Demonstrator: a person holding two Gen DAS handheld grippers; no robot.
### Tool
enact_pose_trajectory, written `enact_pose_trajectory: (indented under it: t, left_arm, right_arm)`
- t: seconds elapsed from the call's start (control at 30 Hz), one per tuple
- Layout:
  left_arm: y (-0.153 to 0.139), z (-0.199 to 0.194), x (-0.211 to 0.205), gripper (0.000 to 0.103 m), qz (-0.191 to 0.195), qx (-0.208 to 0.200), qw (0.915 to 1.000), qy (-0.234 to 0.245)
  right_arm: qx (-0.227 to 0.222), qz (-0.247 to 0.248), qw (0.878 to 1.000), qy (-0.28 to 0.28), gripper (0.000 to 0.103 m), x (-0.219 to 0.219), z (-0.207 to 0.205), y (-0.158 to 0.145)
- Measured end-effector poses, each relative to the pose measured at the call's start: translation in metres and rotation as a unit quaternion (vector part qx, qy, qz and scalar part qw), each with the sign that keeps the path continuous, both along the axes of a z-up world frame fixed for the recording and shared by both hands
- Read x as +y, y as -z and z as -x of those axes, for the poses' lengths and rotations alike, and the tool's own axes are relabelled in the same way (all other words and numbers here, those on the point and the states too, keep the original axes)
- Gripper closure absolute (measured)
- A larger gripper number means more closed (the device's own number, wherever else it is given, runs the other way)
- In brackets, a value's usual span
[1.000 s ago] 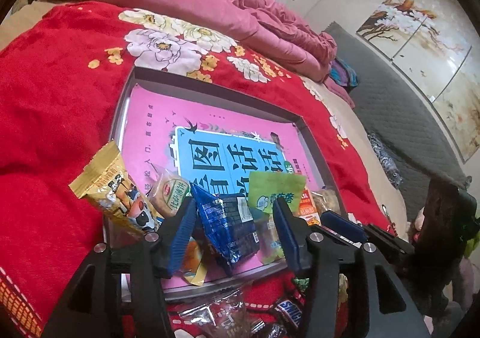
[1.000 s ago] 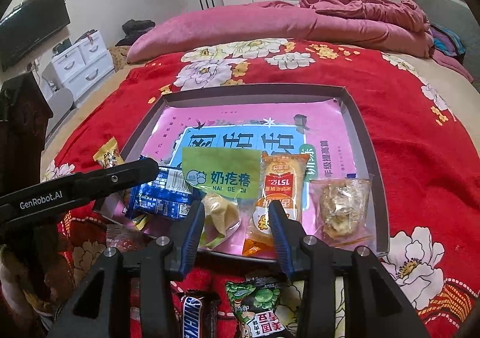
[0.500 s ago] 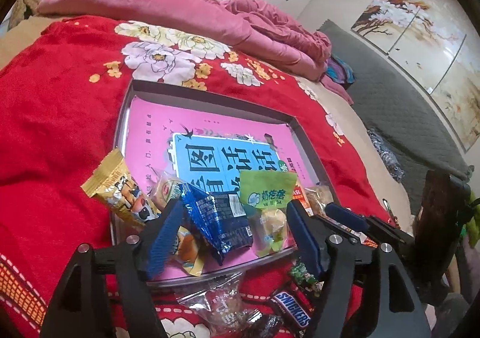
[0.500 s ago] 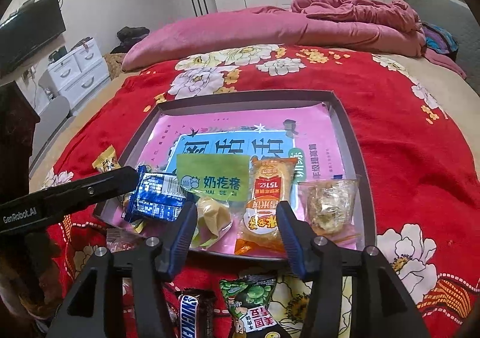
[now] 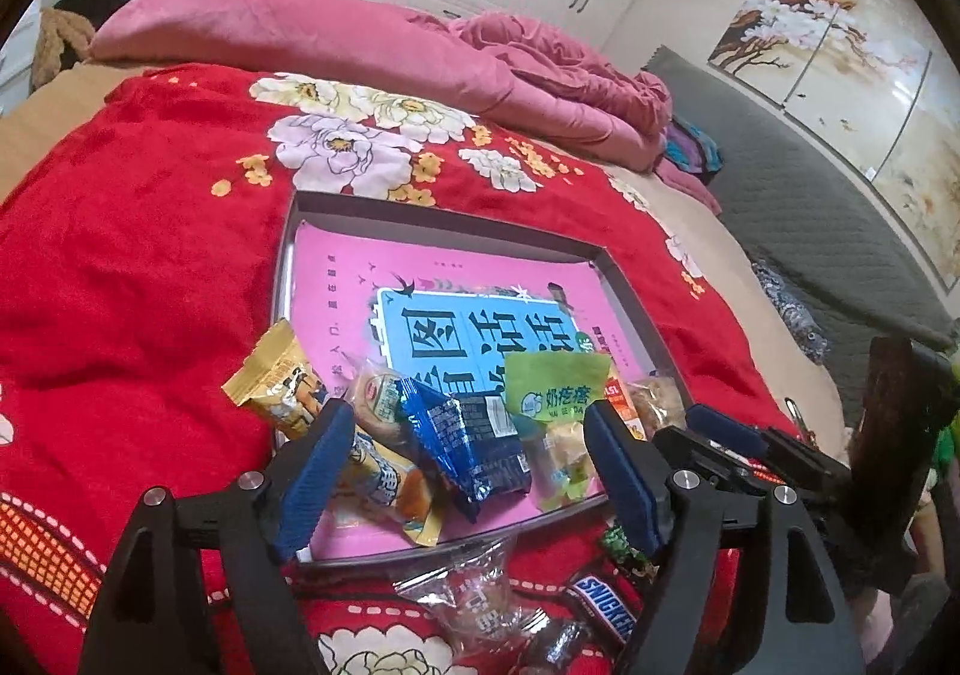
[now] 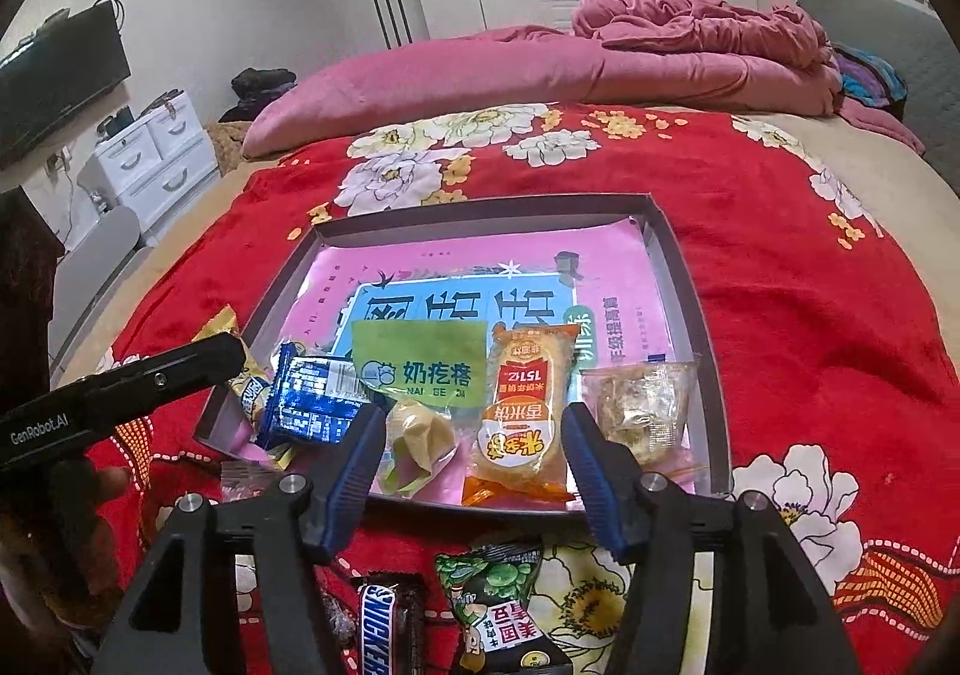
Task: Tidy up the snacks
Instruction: 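Withdraw both tools from the tray toward the snacks beside it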
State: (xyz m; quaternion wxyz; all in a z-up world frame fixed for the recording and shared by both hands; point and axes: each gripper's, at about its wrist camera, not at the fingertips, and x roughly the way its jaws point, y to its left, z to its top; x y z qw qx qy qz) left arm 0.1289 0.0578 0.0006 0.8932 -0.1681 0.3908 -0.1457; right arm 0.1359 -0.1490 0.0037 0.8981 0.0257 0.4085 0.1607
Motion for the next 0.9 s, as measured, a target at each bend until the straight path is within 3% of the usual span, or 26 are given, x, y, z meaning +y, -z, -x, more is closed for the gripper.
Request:
enact_pose_trajectory:
  t: [0.9]
  left_arm:
    - [-0.002,0.035,-0.019,0.023,-0.031,0.005,0.9990,0.033]
  right_arm:
    - [-0.002,0.014,1.000,-0.004,0.039,-0.017,0.027,-0.002]
